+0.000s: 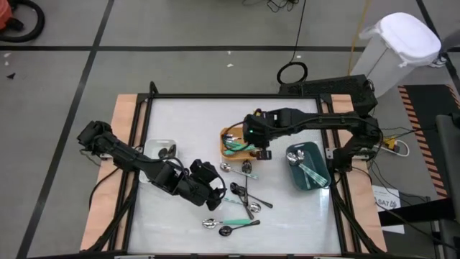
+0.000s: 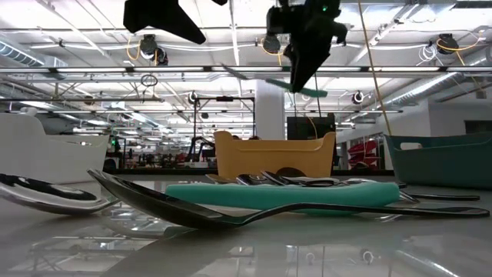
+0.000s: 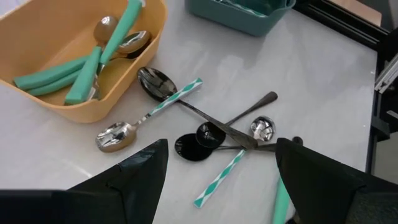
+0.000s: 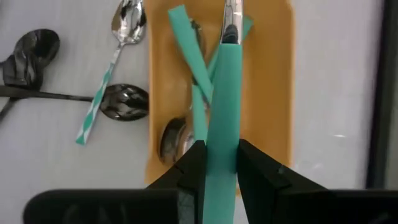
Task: Sort silverware by color (type)
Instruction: Put the green spoon into the orange bin
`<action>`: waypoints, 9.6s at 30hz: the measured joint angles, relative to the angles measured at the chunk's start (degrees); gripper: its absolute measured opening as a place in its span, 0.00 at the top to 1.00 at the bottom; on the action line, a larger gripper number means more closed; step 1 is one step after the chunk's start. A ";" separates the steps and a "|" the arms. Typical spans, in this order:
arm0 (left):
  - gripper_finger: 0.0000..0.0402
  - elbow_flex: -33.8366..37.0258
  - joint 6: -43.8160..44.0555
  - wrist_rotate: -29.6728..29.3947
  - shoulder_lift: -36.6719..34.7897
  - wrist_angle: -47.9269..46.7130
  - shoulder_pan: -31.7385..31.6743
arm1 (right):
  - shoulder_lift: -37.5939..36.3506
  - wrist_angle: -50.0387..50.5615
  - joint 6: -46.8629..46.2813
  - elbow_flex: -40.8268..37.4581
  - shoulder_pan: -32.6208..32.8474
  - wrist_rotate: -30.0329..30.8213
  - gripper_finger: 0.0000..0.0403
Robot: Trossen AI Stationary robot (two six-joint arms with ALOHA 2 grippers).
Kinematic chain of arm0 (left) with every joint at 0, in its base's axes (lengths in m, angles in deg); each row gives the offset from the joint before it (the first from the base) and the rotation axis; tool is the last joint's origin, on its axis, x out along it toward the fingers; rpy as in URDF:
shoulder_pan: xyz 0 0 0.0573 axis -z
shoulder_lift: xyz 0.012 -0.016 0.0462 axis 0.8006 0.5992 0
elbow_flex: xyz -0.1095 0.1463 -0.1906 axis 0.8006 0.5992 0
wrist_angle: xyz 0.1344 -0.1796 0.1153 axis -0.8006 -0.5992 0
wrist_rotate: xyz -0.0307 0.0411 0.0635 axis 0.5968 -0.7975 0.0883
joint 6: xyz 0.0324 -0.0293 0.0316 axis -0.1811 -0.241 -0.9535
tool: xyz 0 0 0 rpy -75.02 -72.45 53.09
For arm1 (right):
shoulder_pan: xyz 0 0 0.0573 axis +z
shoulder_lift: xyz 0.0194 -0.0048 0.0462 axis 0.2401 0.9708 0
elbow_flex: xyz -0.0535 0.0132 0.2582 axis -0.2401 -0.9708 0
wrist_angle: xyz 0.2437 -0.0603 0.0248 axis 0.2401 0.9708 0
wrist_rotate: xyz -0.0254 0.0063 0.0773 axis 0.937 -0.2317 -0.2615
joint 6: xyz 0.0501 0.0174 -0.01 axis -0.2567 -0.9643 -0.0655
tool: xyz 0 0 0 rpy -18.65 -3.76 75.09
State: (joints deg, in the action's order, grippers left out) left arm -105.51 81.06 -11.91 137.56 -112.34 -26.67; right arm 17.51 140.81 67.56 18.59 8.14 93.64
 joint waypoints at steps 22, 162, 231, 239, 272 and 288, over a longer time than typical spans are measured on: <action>0.26 0.01 2.60 0.20 0.00 -0.76 0.02 | 15.61 0.53 3.91 -0.04 -1.79 -0.09 0.81; 0.89 -21.58 -15.34 12.99 31.69 -7.24 2.31 | -5.74 24.96 -70.29 -0.04 54.20 20.92 0.52; 0.89 -55.41 -34.84 6.62 31.28 -11.04 -2.47 | -17.66 1.68 -52.13 0.02 52.23 25.18 0.79; 0.89 -55.41 -33.59 6.71 31.28 -11.02 -2.40 | -17.66 0.62 -52.15 0.02 52.24 24.96 0.81; 0.54 -61.72 0.75 -8.77 28.91 -46.91 7.55 | -19.08 16.14 -37.34 0.02 33.54 21.41 0.81; 0.71 -48.26 0.84 -6.84 28.92 -43.50 8.73 | -17.99 -4.20 -14.72 -6.01 7.67 5.85 0.81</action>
State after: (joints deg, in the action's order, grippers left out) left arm -153.78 81.90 -18.75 166.48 -155.83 -17.94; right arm -0.48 136.62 52.83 12.59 15.80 99.49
